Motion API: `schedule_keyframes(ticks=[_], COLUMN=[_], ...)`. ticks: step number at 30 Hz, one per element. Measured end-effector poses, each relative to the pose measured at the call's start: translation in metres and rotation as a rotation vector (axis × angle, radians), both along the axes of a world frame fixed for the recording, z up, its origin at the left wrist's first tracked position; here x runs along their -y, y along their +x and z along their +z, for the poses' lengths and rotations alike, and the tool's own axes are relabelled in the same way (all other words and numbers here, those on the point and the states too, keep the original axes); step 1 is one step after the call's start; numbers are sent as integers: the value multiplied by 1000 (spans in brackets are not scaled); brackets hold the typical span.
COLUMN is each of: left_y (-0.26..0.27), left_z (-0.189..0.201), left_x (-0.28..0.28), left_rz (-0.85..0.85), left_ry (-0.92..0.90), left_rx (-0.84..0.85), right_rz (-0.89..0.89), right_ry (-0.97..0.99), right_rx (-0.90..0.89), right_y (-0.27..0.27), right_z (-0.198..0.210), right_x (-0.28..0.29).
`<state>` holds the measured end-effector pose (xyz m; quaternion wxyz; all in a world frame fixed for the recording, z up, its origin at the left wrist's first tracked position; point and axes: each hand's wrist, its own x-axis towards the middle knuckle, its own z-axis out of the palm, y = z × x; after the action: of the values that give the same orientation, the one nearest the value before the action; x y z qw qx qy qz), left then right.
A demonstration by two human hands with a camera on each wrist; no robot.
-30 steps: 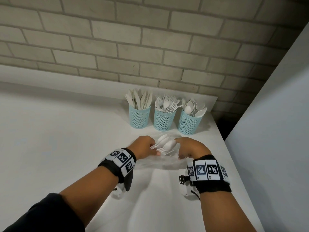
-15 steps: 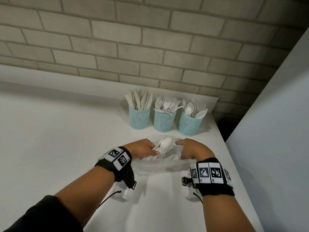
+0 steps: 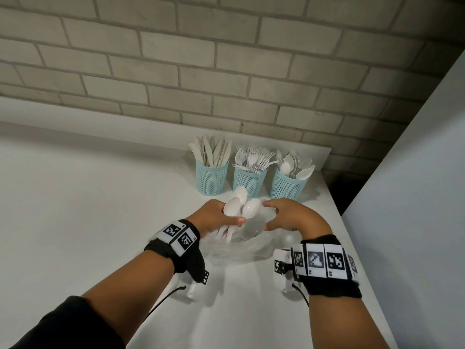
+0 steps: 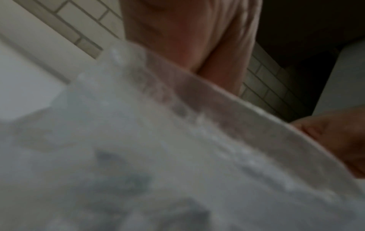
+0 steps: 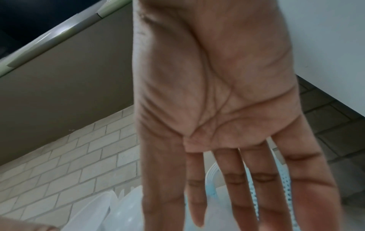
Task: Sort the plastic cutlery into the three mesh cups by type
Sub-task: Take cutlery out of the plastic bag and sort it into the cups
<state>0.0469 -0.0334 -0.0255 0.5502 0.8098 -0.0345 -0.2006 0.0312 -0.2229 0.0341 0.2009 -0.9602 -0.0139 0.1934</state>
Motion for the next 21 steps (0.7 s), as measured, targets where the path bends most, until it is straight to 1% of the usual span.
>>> schedule_keyframes(ticks=[5,6,9,14,17,19,21], left_y=[2,3,3,2,2,1,2], left_z=[2,2,5,16,24,28,30], left_x=[3,3,3,5,7,8,8], left_rz=[64,59,32,19,17,13,5], left_ry=[-15,-43,-216,-326,-402,-455,-492], left_rx=[28,18,-52,-94,-134,-148,-149], right_rz=[13,3,-27,-66,-72,-118,-181], right_ry=[94,119,189,291,428,544,620], right_rx=[47,56,135,246,282,309,354], right_y=[2,3,5,11,14,16,18], right_z=[9,11,12,4,1,0,-2], right_x=[-1,-2,-5,-12,-16,-18,-19])
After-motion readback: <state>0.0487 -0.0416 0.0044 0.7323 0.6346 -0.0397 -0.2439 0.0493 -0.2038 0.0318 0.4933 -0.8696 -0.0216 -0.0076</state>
